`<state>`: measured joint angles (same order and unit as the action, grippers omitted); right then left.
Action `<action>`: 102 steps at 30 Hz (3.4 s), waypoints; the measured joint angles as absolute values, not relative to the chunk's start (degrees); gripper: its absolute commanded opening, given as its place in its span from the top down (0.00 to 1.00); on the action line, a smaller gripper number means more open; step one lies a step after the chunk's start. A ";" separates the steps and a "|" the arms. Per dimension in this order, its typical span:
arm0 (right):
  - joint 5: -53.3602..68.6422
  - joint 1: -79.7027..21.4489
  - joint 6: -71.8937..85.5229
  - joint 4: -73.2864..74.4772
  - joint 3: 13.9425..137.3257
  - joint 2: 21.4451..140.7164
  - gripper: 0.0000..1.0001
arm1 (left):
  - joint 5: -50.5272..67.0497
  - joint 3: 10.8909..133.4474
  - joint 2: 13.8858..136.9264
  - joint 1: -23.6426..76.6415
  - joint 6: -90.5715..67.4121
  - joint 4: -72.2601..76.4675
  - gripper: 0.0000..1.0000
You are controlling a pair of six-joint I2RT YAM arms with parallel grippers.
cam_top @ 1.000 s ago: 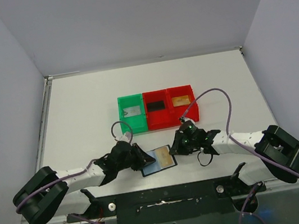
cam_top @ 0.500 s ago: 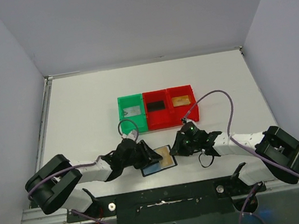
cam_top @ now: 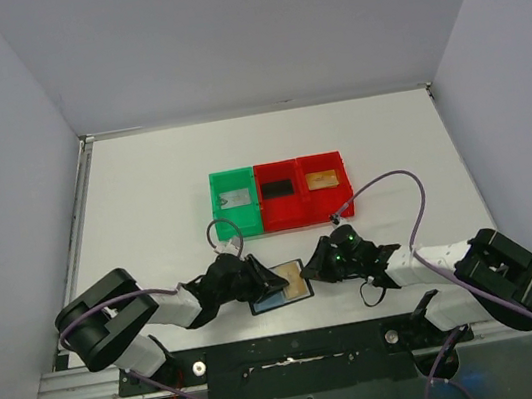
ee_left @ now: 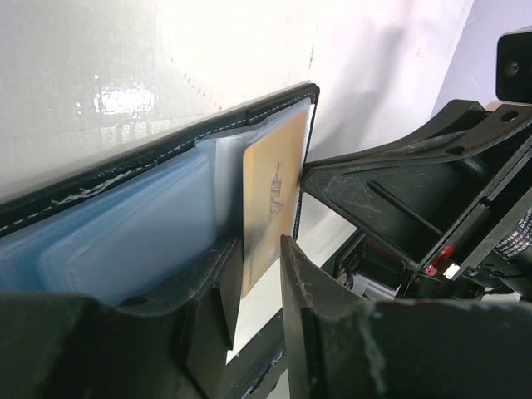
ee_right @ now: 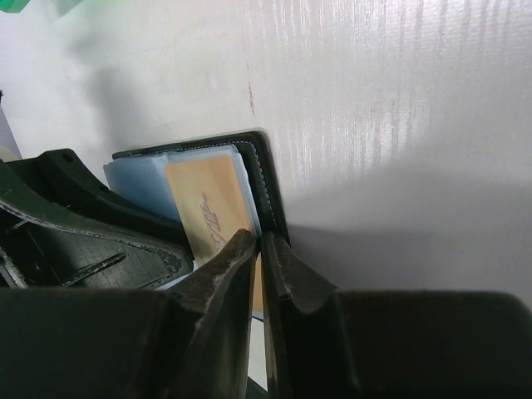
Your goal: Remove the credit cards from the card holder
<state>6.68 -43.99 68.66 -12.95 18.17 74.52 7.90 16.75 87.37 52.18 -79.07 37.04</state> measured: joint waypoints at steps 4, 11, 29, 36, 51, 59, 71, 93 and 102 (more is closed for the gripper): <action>6.39 -44.40 69.08 -13.41 18.33 75.09 0.88 | 7.86 16.53 87.59 52.27 -79.07 37.15 0.92; 5.43 -45.10 69.08 -11.84 19.35 75.35 0.88 | 7.66 16.08 86.56 52.56 -78.83 36.23 1.00; 4.01 -45.76 66.74 -2.13 21.85 72.44 0.81 | 5.98 15.05 78.74 52.86 -77.49 28.03 1.00; 3.84 -45.69 62.94 3.95 23.73 69.32 0.69 | 6.44 15.05 79.92 52.84 -77.06 28.45 1.00; 10.52 -46.61 61.73 -3.70 27.94 79.50 0.72 | 6.94 15.16 80.60 52.86 -76.64 29.34 0.89; 10.55 -46.61 62.65 -4.10 28.21 80.44 0.74 | 6.92 15.14 80.25 52.86 -76.69 29.28 0.90; 10.41 -46.61 63.48 -4.25 28.21 80.75 0.75 | 6.15 13.89 77.14 52.86 -77.17 27.99 0.90; 10.35 -46.61 63.48 -4.25 28.21 80.77 0.75 | 6.55 12.51 78.98 52.86 -78.65 31.81 1.00; 10.31 -46.61 63.48 -4.25 28.21 80.79 0.76 | 6.20 10.76 75.53 52.84 -78.87 30.96 1.00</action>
